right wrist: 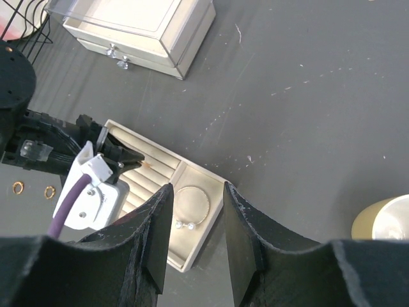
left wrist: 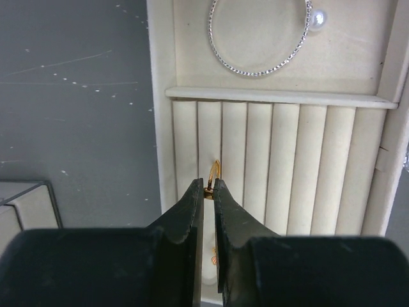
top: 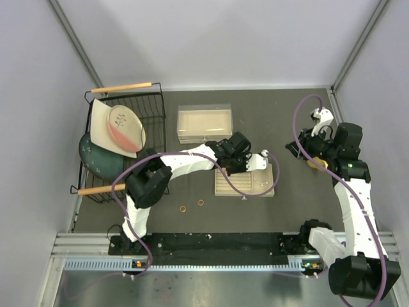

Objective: Organize the mixed jewelry

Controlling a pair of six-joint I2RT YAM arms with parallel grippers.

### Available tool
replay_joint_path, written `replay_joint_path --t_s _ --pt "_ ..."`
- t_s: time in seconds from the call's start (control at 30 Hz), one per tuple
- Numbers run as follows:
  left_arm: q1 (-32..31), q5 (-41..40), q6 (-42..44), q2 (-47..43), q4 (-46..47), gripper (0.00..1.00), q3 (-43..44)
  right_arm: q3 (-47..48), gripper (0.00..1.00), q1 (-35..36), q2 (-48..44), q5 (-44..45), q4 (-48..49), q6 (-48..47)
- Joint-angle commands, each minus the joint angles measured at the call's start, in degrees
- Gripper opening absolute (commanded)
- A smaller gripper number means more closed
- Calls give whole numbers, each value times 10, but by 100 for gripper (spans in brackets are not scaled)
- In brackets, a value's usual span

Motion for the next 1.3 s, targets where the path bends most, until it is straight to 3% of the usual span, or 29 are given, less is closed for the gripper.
replay_joint_path --t_s 0.0,1.0,1.13,1.27 --pt "-5 8 -9 11 14 0 18 -3 37 -11 -2 -10 18 -8" --pt "-19 -37 -33 38 16 0 1 -7 38 -15 -12 -12 17 -6" --pt "-19 -54 -37 16 18 6 3 -6 38 -15 -15 -12 16 -4" --pt "-19 -74 -40 -3 19 19 12 -7 38 -18 -16 -10 16 -3"
